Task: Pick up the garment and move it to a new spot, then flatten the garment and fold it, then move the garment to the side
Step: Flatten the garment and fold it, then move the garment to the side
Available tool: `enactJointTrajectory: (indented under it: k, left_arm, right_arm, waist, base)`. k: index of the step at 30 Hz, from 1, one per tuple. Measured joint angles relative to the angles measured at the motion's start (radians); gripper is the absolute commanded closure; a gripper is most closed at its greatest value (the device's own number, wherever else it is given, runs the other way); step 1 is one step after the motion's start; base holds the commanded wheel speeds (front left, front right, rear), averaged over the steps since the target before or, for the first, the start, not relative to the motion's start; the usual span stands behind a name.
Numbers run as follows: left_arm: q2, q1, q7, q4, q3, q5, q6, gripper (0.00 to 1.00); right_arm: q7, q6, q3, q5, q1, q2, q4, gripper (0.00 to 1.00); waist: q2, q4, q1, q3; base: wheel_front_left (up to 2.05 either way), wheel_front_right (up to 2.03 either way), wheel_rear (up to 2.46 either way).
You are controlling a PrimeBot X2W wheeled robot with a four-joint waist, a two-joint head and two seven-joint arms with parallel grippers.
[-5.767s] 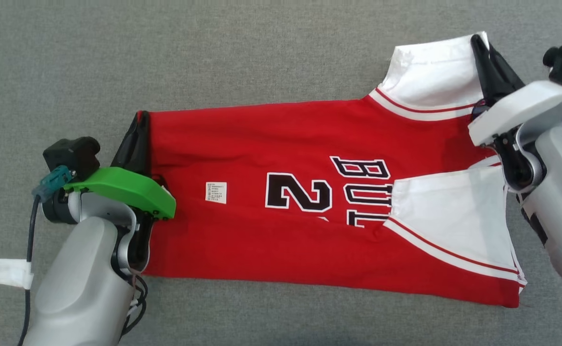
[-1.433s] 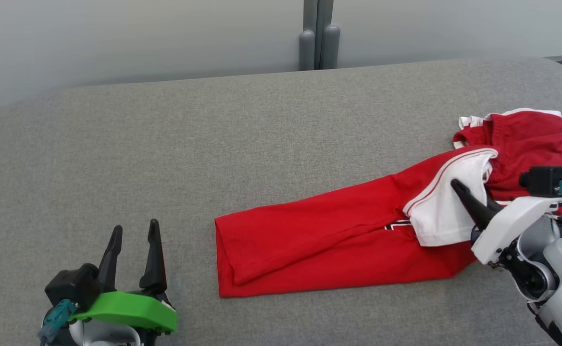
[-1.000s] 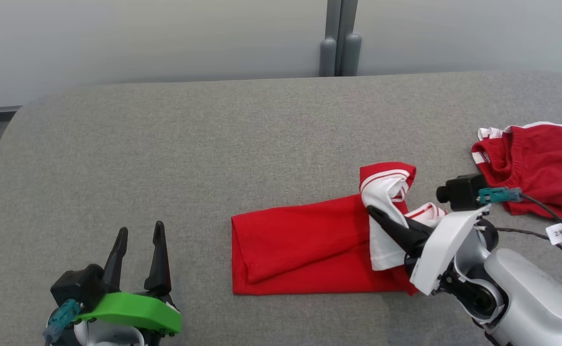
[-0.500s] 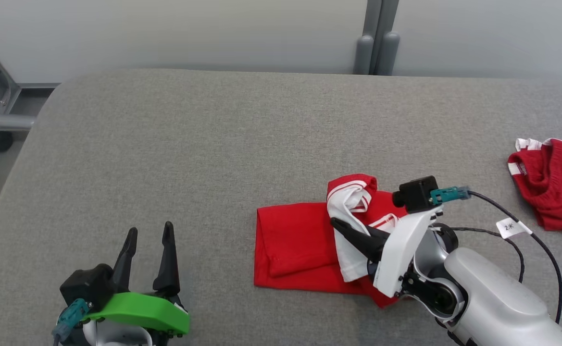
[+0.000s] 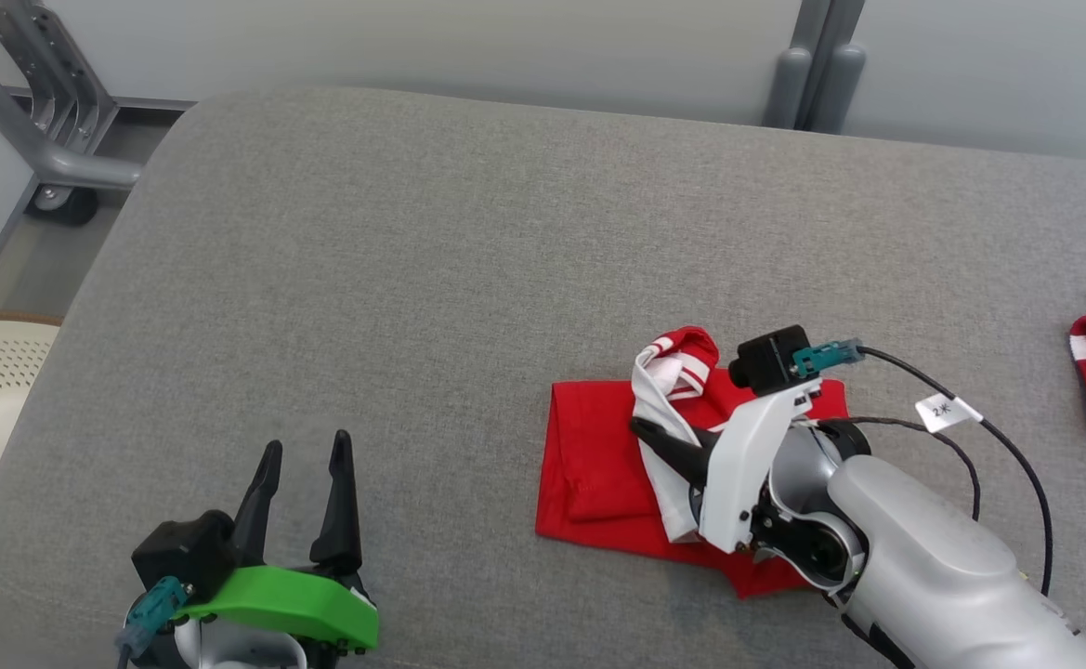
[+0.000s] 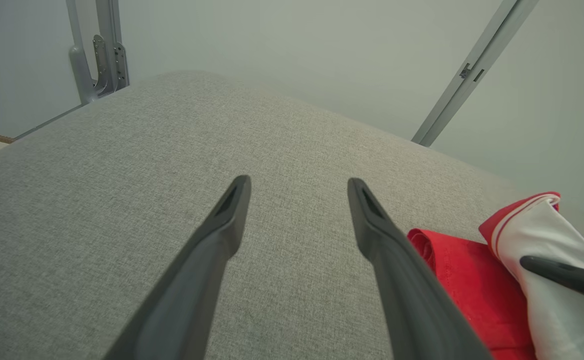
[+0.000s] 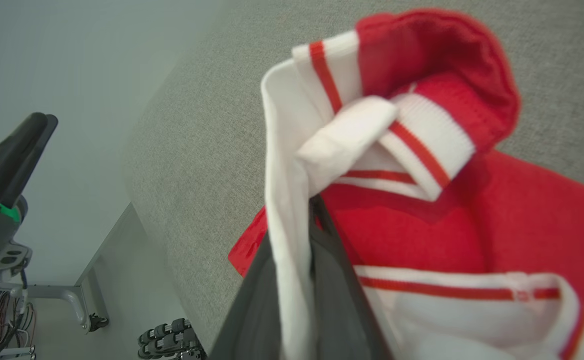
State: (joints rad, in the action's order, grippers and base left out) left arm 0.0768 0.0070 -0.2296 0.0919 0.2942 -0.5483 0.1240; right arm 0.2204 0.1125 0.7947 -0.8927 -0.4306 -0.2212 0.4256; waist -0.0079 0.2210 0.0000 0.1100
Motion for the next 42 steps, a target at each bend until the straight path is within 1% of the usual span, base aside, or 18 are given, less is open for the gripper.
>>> enactJointTrajectory:
  k: [1,2,3,4,5,13,18,20,22,25,27,30,34,39,42]
  left_arm:
    - [0.000,0.000,0.000,0.001,-0.001,0.000,0.000,0.00]
    - [-0.001,0.000,0.000,0.002,-0.002,0.000,0.000,0.00]
    - [-0.001,0.000,0.000,0.003,-0.002,0.000,0.000,0.00]
    - [-0.001,0.000,0.000,0.004,-0.002,0.000,0.000,0.00]
    - [-0.001,0.000,0.000,0.005,-0.003,0.000,0.000,0.00]
    - [-0.002,0.000,-0.001,0.015,-0.022,0.000,0.000,0.00]
    - [-0.002,0.000,-0.002,0.015,-0.031,0.000,0.000,0.00]
    - [-0.002,0.000,-0.002,0.015,-0.033,0.000,0.000,0.00]
    - [-0.002,0.000,-0.002,0.015,-0.033,0.000,0.000,0.00]
    - [-0.002,0.001,-0.002,0.012,-0.032,0.000,0.000,0.00]
    - [-0.002,0.001,-0.002,0.006,-0.030,0.000,0.000,0.00]
    - [-0.003,0.001,-0.002,-0.003,-0.026,0.003,0.000,0.00]
    - [-0.003,0.002,-0.002,-0.006,-0.011,0.007,0.000,0.00]
    - [-0.005,0.002,-0.001,-0.009,0.003,0.010,0.000,0.00]
    - [-0.005,0.002,0.000,-0.009,0.017,0.016,0.000,0.00]
  right_arm:
    - [0.001,0.000,0.007,0.005,-0.007,0.006,0.010,0.69]
    - [0.001,0.000,0.013,0.009,-0.015,0.013,0.018,0.69]
    - [0.001,0.000,0.015,0.014,-0.021,0.023,0.026,0.59]
    - [0.001,0.000,0.017,0.014,-0.026,0.032,0.032,0.17]
    - [0.002,0.000,0.020,0.014,-0.033,0.040,0.037,0.00]
    - [0.002,0.001,0.036,0.030,-0.067,0.082,0.055,0.00]
    - [-0.034,0.002,0.010,0.016,-0.096,0.110,0.029,0.00]
    - [-0.054,0.002,-0.013,0.016,-0.116,0.097,0.027,0.00]
    - [-0.072,0.002,-0.041,0.017,-0.125,0.067,0.034,0.00]
    - [-0.097,0.000,-0.077,0.021,-0.123,-0.006,0.068,0.00]
    - [-0.110,-0.010,-0.104,0.021,-0.110,-0.057,0.091,0.00]
    - [-0.123,-0.019,-0.126,0.017,-0.065,-0.107,0.117,0.00]
    - [-0.126,-0.016,-0.130,-0.016,0.015,-0.119,0.138,0.00]
    - [-0.147,-0.016,-0.133,-0.042,0.059,-0.107,0.153,0.00]
    - [-0.155,-0.008,-0.133,-0.061,0.081,-0.090,0.156,0.00]
  waist:
    - [0.0000,0.005,0.0000,0.002]
    - [0.0000,0.008,0.0000,0.004]
    - [0.0000,0.011,0.0000,0.006]
    - [0.0000,0.012,0.0000,0.006]
    - [0.0000,0.013,0.0000,0.006]
    - [0.0000,-0.004,0.0000,-0.004]
    - [0.0000,-0.028,0.0000,-0.016]
    - [0.0000,-0.040,0.0000,-0.020]
    - [0.0000,-0.052,0.0000,-0.025]
    - [0.0000,-0.071,0.0000,-0.031]
    - [0.0000,-0.082,0.0000,-0.034]
    - [0.0000,-0.096,0.0000,-0.033]
    - [0.0000,-0.110,0.0000,-0.023]
    - [0.0000,-0.123,0.0000,-0.004]
    - [0.0000,-0.123,0.0000,0.006]
  base:
    - [0.00,0.00,0.00]
    - [0.00,0.00,0.00]
    - [0.00,0.00,0.00]
    - [0.00,0.00,0.00]
    - [0.00,0.00,0.00]
    - [0.00,0.00,0.00]
    - [0.00,0.00,0.00]
    - [0.00,0.00,0.00]
    - [0.00,0.00,0.00]
    - [0.00,0.00,0.00]
    - [0.00,0.00,0.00]
    - [0.00,0.00,0.00]
    - [0.00,0.00,0.00]
    - [0.00,0.00,0.00]
    - [0.00,0.00,0.00]
